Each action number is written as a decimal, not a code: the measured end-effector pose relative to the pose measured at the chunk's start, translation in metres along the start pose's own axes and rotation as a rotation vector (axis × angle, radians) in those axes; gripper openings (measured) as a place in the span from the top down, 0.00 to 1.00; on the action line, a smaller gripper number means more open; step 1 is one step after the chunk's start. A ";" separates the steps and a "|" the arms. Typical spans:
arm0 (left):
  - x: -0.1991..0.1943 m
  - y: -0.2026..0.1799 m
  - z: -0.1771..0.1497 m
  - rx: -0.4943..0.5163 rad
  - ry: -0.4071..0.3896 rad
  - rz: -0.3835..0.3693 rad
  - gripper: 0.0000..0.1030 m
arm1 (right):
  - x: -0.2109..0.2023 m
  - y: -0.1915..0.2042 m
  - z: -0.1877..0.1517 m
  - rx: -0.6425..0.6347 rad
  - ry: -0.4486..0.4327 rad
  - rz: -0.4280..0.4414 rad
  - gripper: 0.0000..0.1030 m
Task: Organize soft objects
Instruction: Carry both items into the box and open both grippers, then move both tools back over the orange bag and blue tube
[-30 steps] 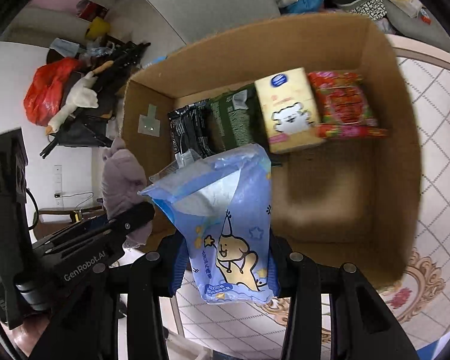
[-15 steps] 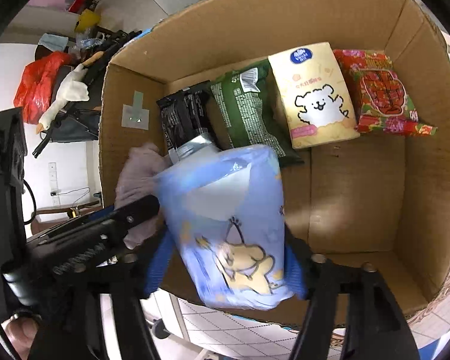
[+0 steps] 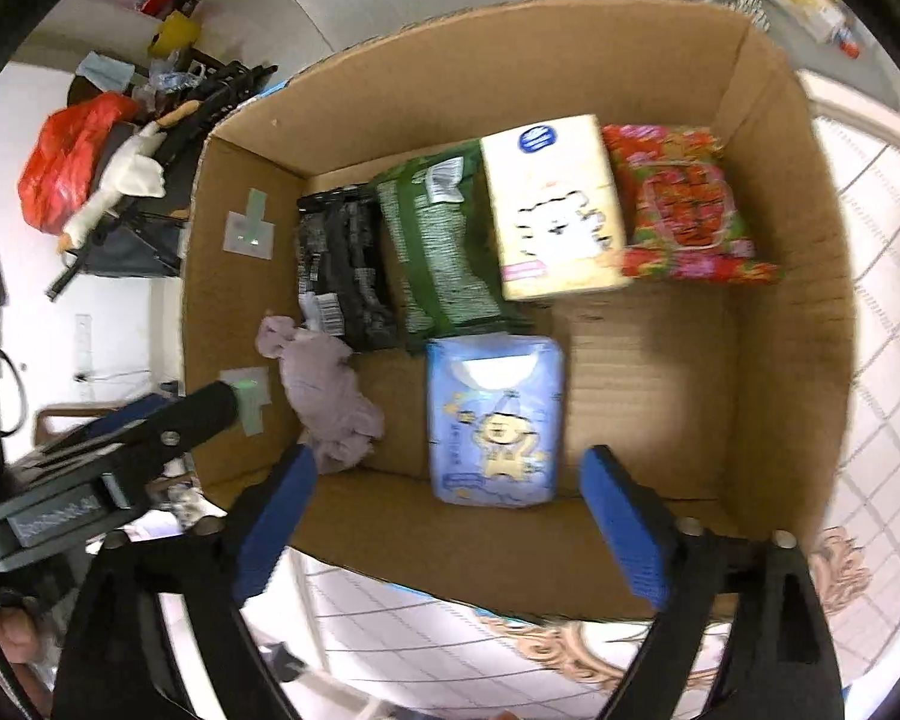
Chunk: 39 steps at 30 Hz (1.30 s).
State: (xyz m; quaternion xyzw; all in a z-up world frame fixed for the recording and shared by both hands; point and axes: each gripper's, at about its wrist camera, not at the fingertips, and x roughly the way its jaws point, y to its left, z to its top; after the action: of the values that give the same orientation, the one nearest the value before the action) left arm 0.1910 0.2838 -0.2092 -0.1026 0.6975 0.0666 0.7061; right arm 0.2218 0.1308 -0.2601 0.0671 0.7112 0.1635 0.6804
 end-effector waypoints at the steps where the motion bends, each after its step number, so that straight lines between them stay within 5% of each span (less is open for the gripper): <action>1: -0.003 -0.002 -0.004 0.001 -0.018 0.013 0.03 | -0.004 -0.005 -0.004 -0.012 -0.005 -0.024 0.04; 5: -0.015 -0.013 -0.018 0.007 -0.086 0.052 0.00 | -0.017 -0.013 -0.018 -0.065 -0.048 -0.146 0.00; 12: -0.037 -0.025 -0.049 0.005 -0.159 0.034 0.00 | -0.052 -0.026 -0.047 -0.088 -0.128 -0.224 0.00; 28: -0.118 -0.059 -0.134 0.056 -0.346 0.049 0.00 | -0.150 -0.036 -0.144 -0.101 -0.330 -0.189 0.00; 34: -0.137 -0.086 -0.142 0.090 -0.380 0.040 0.00 | -0.180 -0.048 -0.156 -0.089 -0.374 -0.138 0.00; 39: -0.144 -0.147 -0.131 0.214 -0.410 0.075 0.00 | -0.198 -0.095 -0.158 -0.008 -0.387 -0.123 0.00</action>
State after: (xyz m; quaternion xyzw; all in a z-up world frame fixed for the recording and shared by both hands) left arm 0.0962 0.1172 -0.0587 0.0146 0.5457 0.0379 0.8370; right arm 0.0907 -0.0432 -0.0998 0.0509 0.5693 0.1088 0.8133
